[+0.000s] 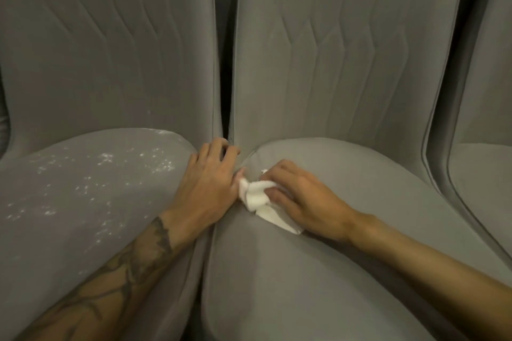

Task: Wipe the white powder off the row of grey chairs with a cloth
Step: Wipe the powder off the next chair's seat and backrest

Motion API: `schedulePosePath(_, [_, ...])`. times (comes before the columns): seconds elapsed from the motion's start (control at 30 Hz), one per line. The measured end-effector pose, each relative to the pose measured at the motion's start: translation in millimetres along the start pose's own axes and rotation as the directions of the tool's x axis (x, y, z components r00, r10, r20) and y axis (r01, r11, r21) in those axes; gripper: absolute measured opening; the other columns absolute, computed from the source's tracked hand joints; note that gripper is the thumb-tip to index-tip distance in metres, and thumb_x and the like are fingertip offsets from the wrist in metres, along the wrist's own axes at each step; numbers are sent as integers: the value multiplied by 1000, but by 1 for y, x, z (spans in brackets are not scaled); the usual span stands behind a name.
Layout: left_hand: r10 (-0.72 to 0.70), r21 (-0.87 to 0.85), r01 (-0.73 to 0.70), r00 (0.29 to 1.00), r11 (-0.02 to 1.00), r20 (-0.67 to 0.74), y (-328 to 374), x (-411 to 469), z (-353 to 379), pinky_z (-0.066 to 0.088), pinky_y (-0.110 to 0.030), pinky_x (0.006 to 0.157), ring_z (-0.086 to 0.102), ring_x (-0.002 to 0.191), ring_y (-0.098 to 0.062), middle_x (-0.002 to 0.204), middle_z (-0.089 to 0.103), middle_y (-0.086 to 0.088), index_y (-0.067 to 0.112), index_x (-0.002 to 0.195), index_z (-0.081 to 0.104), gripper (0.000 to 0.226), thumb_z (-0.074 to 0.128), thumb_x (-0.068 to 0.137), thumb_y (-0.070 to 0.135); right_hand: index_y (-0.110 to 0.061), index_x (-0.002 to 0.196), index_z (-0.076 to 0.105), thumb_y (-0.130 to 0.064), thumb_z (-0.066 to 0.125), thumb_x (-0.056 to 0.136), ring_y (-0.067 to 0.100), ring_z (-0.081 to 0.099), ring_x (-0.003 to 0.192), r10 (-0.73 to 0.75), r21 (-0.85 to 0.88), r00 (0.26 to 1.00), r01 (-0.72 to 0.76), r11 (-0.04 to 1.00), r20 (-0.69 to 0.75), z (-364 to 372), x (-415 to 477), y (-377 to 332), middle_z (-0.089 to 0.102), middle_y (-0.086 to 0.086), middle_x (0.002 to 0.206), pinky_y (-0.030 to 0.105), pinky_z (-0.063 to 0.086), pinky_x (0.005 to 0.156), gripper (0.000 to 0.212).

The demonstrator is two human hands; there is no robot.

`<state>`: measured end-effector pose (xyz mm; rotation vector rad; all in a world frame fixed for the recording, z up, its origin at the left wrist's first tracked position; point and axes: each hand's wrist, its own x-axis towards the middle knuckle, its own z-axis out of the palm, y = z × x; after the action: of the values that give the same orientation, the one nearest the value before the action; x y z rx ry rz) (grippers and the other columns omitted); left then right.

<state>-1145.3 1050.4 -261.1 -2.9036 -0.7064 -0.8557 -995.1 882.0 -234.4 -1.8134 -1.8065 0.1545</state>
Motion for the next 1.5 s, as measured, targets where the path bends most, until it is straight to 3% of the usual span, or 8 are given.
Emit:
schedulePosePath(0.17, [-142, 83, 148, 987, 986, -69, 14, 48, 7, 47, -50, 93, 52, 115, -35, 139, 46, -12, 11, 136, 52, 45, 61, 99, 35, -17, 109, 61, -15, 56, 99, 8, 48, 91, 58, -5, 960, -62, 998, -273, -42, 25, 74, 49, -3, 99, 11, 32, 80, 11])
schedulePosePath(0.4, [-125, 193, 169, 967, 966, -222, 12, 112, 1, 30, -52, 115, 44, 135, -38, 152, 40, -16, 13, 148, 41, 58, 60, 99, 38, -11, 108, 63, -9, 57, 97, 6, 46, 89, 56, -74, 775, -131, 989, -629, -123, 67, 136, 49, 4, 102, 15, 32, 81, 13])
schedulePosePath(0.53, [-22, 262, 106, 953, 959, -302, -4, 157, -17, 23, -55, 120, 43, 139, -38, 152, 40, -18, 10, 152, 37, 63, 48, 100, 44, -9, 111, 60, -13, 53, 99, 15, 49, 93, -38, -186, 646, -161, 969, -762, -192, 79, 147, 47, 6, 108, 17, 34, 83, 15])
schedulePosePath(0.67, [5, 245, 97, 923, 965, -384, -12, 204, -33, 17, -59, 120, 44, 140, -37, 152, 41, -18, 12, 153, 37, 63, 42, 102, 48, -6, 112, 60, -17, 54, 101, 28, 50, 103, -257, -406, 481, -235, 883, -838, -239, 78, 147, 50, 15, 113, 34, 43, 89, 17])
schedulePosePath(0.87, [7, 189, 101, 866, 977, -499, -15, 220, -23, 4, -64, 124, 48, 137, -37, 154, 42, -17, 14, 154, 38, 60, 41, 104, 47, -7, 124, 59, -21, 56, 100, 35, 47, 119, -317, -724, 740, -317, 613, -593, -210, 48, 190, 50, 16, 130, 45, 39, 100, 28])
schedulePosePath(1.17, [-4, 172, 108, 858, 979, -514, -15, 220, -21, 5, -67, 123, 49, 135, -40, 154, 41, -17, 13, 152, 39, 61, 45, 100, 44, -8, 118, 51, -30, 45, 102, 33, 45, 105, -268, -510, 479, -495, 704, -836, -293, 120, 175, 46, 17, 124, 37, 34, 88, 27])
schedulePosePath(1.37, [-43, 129, 136, 833, 982, -551, -7, 228, -19, 4, -67, 122, 50, 133, -40, 155, 39, -16, 11, 146, 41, 57, 47, 99, 44, -11, 118, 49, -33, 46, 103, 33, 43, 102, -296, -594, 572, -449, 667, -765, -281, 105, 182, 47, 17, 120, 40, 35, 86, 27])
schedulePosePath(1.5, [-34, 143, 135, 833, 980, -553, -10, 227, -17, 4, -67, 123, 52, 132, -40, 156, 39, -16, 11, 147, 42, 58, 47, 100, 44, -8, 119, 52, -30, 43, 100, 38, 47, 107, -287, -566, 546, -454, 688, -787, -338, 146, 175, 49, 20, 122, 46, 34, 87, 31])
